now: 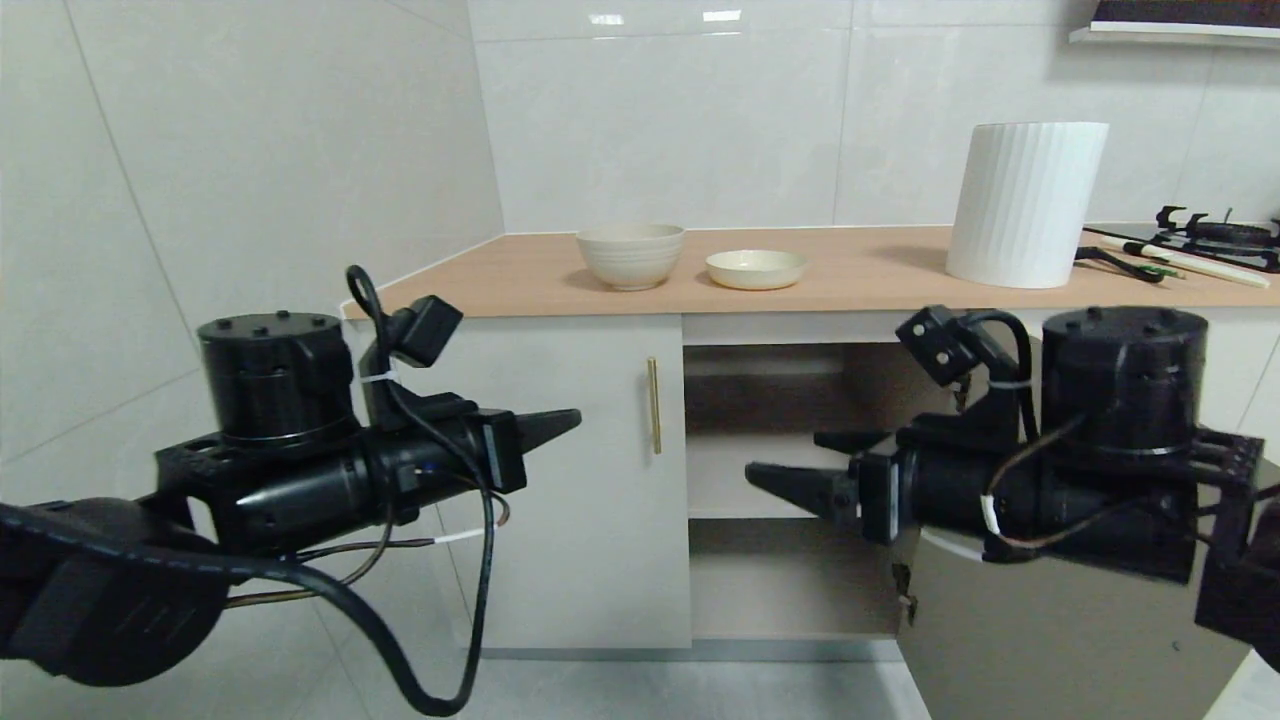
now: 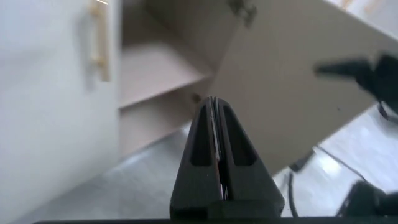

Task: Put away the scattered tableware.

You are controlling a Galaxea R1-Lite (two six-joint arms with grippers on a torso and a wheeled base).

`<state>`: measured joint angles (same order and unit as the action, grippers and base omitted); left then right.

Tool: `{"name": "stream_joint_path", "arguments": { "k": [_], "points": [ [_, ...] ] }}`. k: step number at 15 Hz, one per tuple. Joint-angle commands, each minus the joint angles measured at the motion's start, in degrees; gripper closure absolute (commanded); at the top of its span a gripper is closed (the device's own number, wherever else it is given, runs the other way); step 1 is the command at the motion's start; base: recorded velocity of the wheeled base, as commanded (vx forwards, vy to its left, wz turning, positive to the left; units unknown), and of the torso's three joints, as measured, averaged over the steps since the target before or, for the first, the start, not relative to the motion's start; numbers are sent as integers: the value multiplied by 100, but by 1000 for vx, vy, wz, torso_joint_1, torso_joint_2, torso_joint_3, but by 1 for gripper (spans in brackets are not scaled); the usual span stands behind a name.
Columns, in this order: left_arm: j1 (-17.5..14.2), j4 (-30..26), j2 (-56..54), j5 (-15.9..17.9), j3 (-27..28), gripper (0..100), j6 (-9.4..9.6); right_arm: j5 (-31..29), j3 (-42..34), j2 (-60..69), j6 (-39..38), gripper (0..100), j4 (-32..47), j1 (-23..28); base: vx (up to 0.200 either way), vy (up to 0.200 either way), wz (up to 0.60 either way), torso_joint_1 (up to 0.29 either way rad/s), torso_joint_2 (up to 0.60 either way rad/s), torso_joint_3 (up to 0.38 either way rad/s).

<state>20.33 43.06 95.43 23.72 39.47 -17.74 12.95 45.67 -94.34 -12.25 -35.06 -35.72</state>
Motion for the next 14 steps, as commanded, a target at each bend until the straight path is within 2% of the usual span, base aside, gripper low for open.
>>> {"name": "stream_joint_path", "arguments": {
  "k": [1,3,6,8,10,12,14],
  "points": [
    [-416,-87,-736,-8,-273,0,-2,-539,1304,-761,118,0,606,373,0,0,0,0,0,0],
    [-794,-140,-956,-17,-273,0,-2,-635,1533,-735,118,0,843,408,0,0,0,0,0,0],
    [-1471,-201,-938,-149,-19,0,-19,-1224,1559,-242,118,0,1871,417,0,0,0,0,0,0],
    [-1541,-342,-982,-395,52,0,-28,-1462,1542,83,12,0,2047,417,0,0,0,0,0,0],
    [-1559,-386,-982,-650,69,0,77,-1725,1718,223,-515,0,2082,417,0,0,0,0,0,0],
    [-1585,-386,-982,-1019,113,0,165,-1752,1744,215,-524,0,2117,417,0,0,0,0,0,0],
    [-1585,-403,-1017,-1107,184,0,174,-1752,1718,171,-524,0,2179,364,0,0,0,0,0,0]
  ]
}}
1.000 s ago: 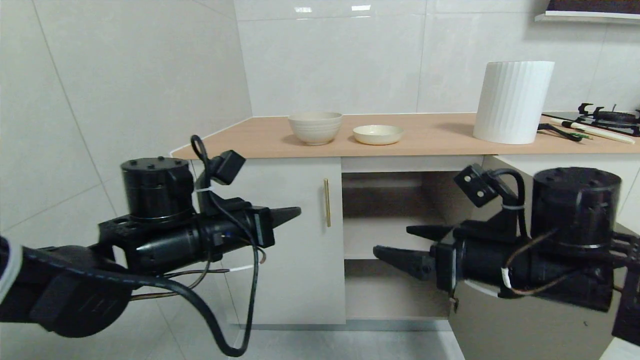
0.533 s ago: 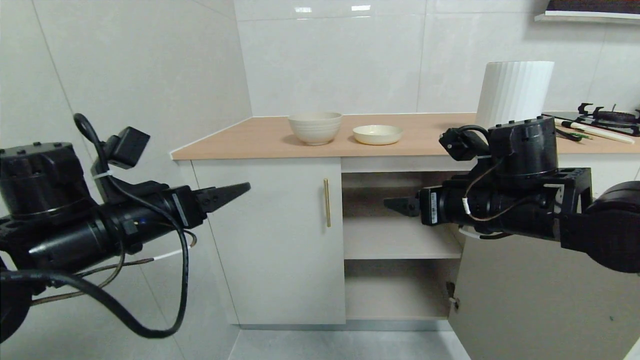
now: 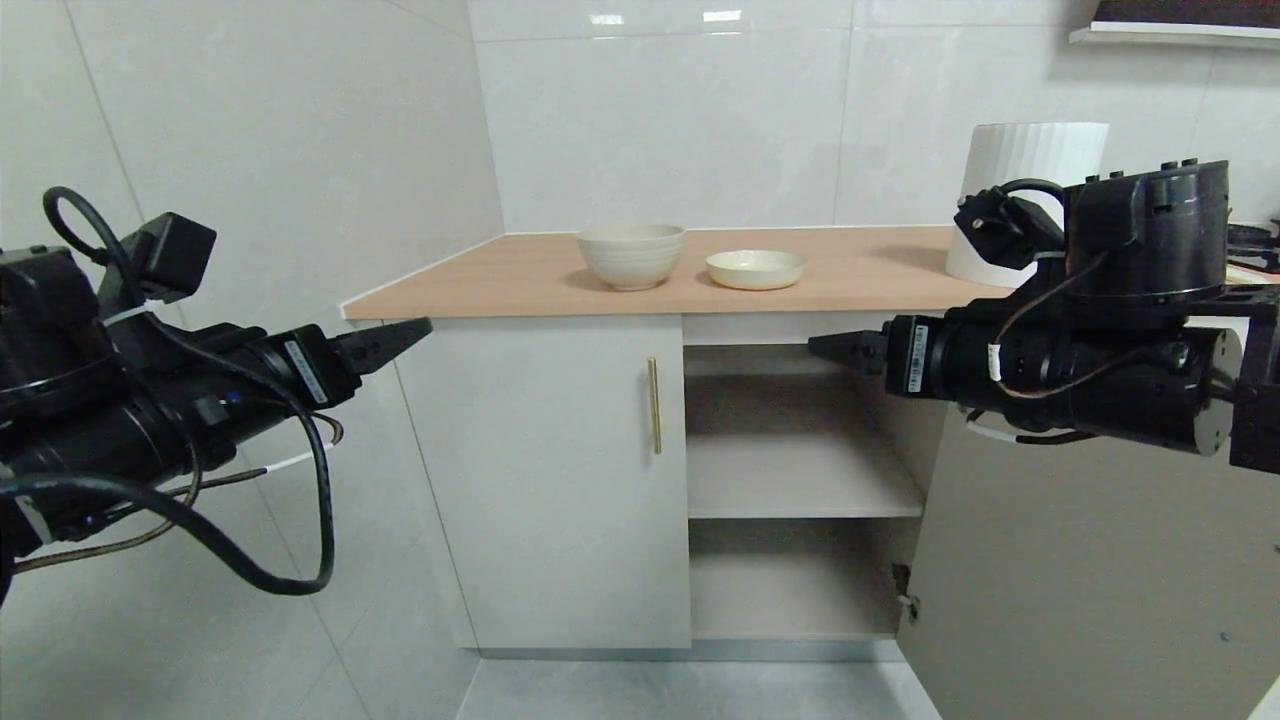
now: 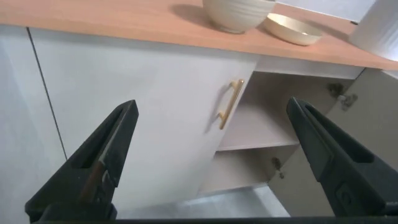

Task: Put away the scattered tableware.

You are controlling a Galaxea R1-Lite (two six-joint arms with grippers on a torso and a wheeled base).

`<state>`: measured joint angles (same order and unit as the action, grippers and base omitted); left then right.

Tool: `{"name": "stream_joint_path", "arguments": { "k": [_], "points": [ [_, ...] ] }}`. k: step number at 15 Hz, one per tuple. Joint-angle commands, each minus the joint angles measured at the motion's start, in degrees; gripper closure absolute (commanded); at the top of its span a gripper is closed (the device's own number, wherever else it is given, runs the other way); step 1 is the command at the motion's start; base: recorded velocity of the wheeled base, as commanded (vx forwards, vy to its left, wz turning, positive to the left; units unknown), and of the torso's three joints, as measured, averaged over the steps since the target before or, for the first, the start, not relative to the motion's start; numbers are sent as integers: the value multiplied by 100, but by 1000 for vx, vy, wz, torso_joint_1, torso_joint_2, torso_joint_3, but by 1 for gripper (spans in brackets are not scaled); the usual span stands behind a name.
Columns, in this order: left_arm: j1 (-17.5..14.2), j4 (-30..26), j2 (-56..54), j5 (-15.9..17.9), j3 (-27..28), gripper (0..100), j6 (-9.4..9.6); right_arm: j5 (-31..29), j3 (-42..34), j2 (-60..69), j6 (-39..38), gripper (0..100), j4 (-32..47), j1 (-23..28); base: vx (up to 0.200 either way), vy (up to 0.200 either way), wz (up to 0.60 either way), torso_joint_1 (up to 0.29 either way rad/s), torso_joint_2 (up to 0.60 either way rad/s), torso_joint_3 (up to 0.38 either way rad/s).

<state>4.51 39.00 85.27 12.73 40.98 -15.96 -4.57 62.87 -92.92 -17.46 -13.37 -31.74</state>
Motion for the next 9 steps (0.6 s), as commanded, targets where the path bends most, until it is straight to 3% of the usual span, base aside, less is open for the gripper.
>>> {"name": "stream_joint_path", "arguments": {
  "k": [1,4,6,9],
  "points": [
    [-3,3,-2,2,32,0,-4,0,-3,28,-3,0,37,-34,0,0,0,0,0,0],
    [-3,-270,-28,2,155,0,-4,9,24,98,-12,0,160,-34,0,0,0,0,0,0],
    [-20,-701,-107,11,296,0,-13,9,24,133,-12,0,168,-42,200,0,0,0,0,2],
    [-29,-727,-99,11,305,0,-13,26,24,142,-30,0,177,-42,200,0,0,9,2,1]
  ]
}}
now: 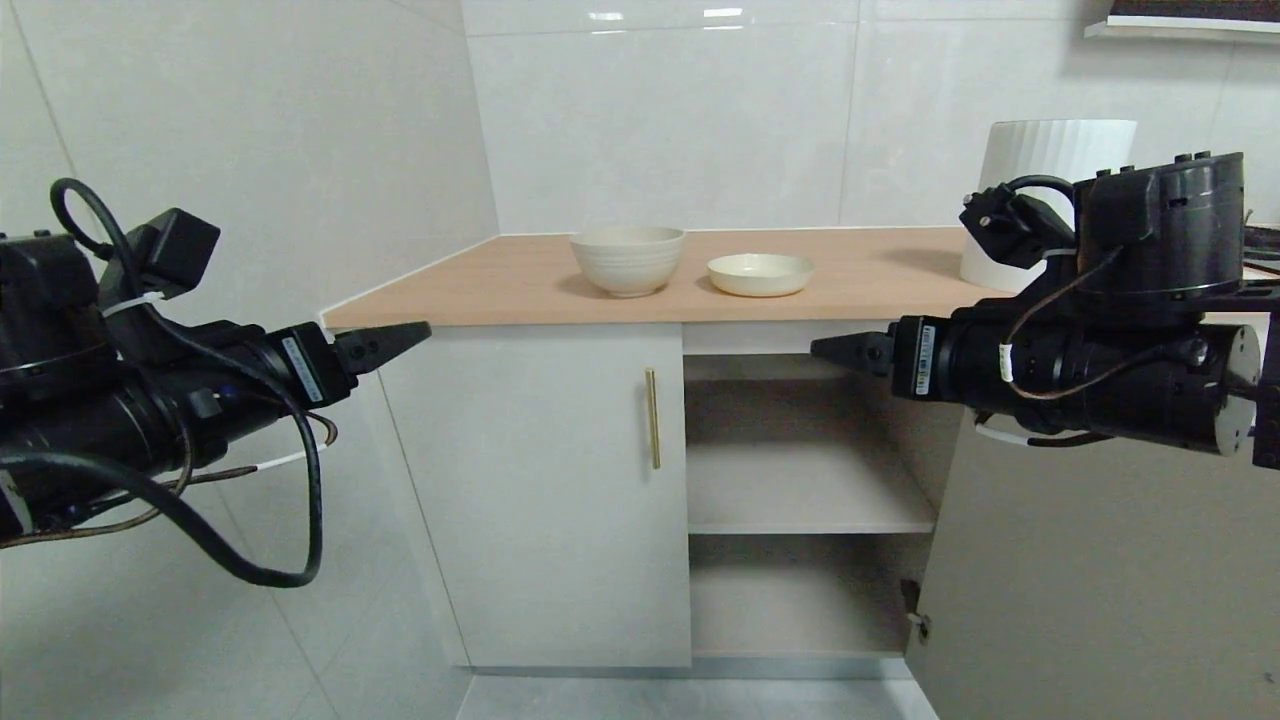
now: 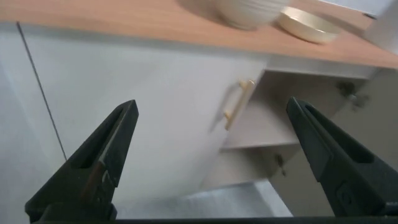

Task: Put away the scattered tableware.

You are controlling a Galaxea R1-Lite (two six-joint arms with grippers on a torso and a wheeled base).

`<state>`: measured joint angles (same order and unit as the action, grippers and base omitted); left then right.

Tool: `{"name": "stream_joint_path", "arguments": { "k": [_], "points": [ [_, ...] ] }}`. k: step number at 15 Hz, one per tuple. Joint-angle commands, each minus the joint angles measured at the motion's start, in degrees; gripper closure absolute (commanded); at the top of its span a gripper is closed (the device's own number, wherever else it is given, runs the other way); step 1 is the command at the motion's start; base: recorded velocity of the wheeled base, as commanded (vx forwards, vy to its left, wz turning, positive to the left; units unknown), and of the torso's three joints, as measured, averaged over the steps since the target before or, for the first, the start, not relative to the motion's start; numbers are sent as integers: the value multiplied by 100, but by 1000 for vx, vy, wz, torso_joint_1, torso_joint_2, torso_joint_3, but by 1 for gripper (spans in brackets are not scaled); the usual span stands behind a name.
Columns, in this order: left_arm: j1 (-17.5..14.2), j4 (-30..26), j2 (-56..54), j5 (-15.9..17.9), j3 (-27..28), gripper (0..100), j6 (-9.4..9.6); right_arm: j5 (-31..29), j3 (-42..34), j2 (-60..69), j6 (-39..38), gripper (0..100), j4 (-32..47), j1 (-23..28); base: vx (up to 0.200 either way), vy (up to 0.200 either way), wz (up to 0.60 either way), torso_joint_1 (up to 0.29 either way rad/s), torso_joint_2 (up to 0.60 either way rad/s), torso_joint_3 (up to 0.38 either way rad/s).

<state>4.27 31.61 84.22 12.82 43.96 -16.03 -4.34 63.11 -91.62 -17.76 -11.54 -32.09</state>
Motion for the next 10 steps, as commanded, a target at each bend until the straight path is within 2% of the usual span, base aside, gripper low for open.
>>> {"name": "stream_joint_path", "arguments": {
  "k": [1,4,10],
  "points": [
    [-14,12,6,1,16,0,-5,3,-1,22,1,0,-6,-8,200,0,0,7,2,2],
    [-58,12,50,10,34,0,-5,30,-18,4,1,0,-6,-17,200,0,0,-1,4,6],
    [-58,100,-47,10,25,0,3,30,17,-40,1,0,91,-8,0,0,0,0,0,0]
  ]
}}
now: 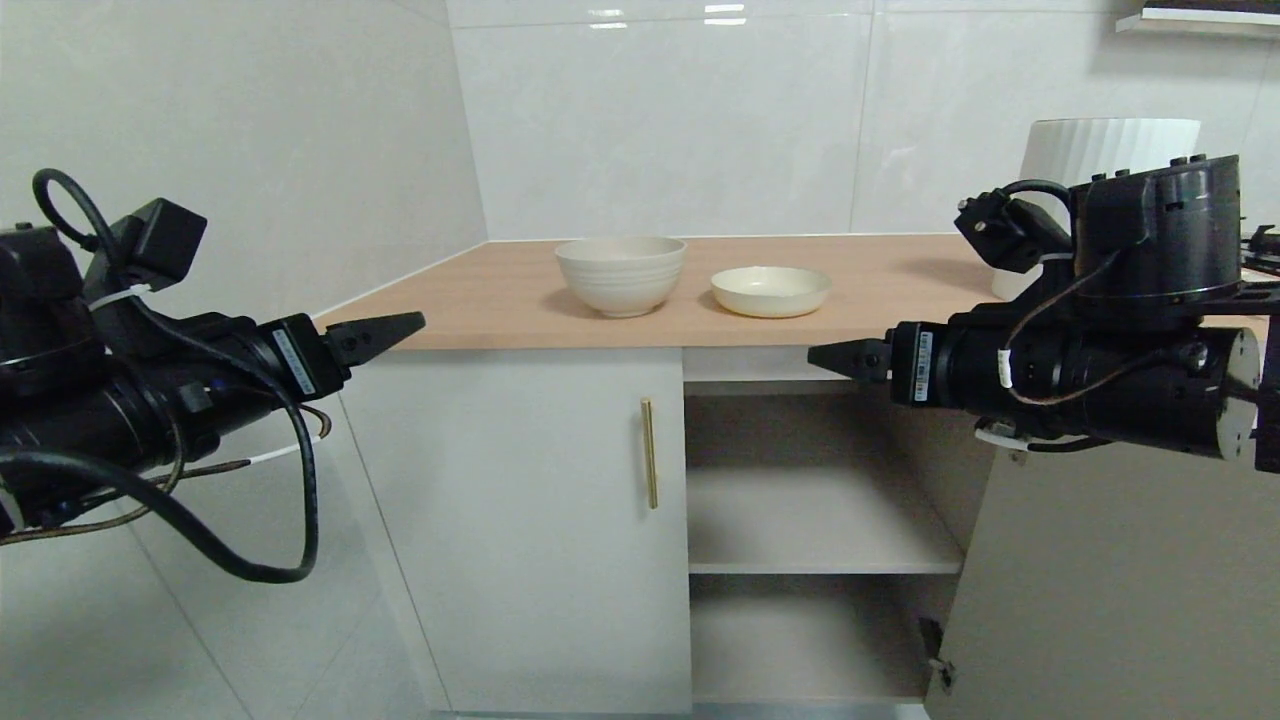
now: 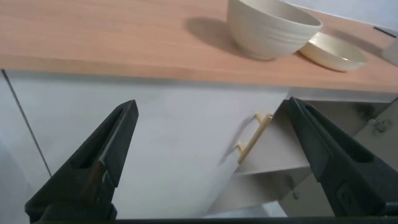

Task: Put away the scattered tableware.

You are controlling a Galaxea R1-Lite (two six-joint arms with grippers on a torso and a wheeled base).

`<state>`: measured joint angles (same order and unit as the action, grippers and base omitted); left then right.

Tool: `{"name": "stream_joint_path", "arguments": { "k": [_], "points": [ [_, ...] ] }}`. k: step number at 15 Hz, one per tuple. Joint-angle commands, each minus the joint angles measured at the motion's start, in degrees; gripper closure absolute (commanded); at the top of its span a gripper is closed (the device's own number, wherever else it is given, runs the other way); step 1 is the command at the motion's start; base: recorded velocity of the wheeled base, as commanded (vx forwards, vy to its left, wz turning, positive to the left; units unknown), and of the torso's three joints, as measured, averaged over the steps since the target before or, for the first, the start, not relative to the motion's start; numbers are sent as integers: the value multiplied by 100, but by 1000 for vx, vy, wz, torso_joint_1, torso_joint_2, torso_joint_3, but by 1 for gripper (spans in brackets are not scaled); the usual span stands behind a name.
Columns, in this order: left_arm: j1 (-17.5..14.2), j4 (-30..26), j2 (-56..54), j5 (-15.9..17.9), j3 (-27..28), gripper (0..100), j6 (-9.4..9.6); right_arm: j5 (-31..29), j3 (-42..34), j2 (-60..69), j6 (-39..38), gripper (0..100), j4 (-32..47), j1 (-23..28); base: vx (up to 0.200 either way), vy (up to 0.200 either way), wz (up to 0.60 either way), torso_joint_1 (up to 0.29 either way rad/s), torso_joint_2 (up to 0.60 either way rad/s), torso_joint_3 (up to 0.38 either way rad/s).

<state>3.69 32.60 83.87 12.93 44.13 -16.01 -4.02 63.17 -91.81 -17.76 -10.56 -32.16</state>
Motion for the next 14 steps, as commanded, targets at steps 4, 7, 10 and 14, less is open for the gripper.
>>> {"name": "stream_joint_path", "arguments": {
  "k": [4,7,10,14],
  "points": [
    [0,-25,-20,130,17,0,-52,-2,2,-13,1,0,-8,-1,0,150,0,2,3,2],
    [26,-8,-90,139,-98,0,115,-2,2,-4,1,0,-8,-1,0,133,0,3,0,2],
    [123,1,-108,139,-194,0,317,-2,2,40,1,0,-8,-1,0,0,0,0,0,0],
    [123,-8,-134,139,-185,0,317,-2,2,146,-8,0,-8,-10,0,0,0,0,0,0]
  ]
}}
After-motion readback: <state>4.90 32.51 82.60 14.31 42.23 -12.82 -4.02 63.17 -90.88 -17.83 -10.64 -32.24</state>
